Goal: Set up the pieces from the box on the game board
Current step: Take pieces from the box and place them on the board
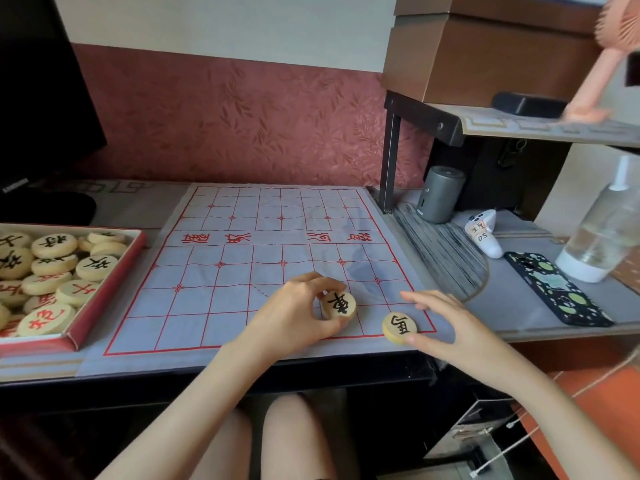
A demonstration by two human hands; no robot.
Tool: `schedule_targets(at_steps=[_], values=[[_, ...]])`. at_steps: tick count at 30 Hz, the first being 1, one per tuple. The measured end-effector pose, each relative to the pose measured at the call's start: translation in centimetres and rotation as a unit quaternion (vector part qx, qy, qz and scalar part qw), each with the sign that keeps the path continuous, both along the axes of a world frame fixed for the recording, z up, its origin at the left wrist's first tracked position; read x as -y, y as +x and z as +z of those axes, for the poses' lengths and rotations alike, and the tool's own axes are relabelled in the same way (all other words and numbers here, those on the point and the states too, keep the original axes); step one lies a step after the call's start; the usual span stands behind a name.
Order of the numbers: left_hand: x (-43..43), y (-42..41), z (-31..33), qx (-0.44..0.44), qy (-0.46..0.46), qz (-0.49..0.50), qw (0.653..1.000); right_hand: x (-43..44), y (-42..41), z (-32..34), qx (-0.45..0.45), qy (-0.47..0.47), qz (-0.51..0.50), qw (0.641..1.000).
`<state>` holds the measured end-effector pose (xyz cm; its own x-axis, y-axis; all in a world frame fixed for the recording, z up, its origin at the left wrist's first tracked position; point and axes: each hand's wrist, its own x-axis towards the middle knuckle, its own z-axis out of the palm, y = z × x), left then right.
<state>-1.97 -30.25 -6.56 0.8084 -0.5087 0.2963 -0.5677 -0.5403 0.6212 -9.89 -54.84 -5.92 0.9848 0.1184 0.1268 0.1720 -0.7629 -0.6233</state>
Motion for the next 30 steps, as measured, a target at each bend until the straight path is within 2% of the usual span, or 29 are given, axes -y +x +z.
schedule_targets(at_steps=[4,9,19,30], values=[[2.9,-0.3,1.1,0.004,-0.007,-0.034,0.999,2.0,-0.3,0.8,0.065,0.051,-0.079,0.993],[8.1,-1.0,1.9,0.000,-0.001,-0.081,0.997,4.4,-0.9,0.7,0.057,0.098,-0.167,0.979],[12.1,-2.0,-0.2,0.066,0.065,-0.101,0.991,5.6,-1.9,-0.2,0.066,0.113,-0.178,0.975],[11.4,-1.8,-0.5,0.051,0.049,-0.095,0.993,4.0,-1.5,0.2,0.047,0.112,-0.162,0.979]])
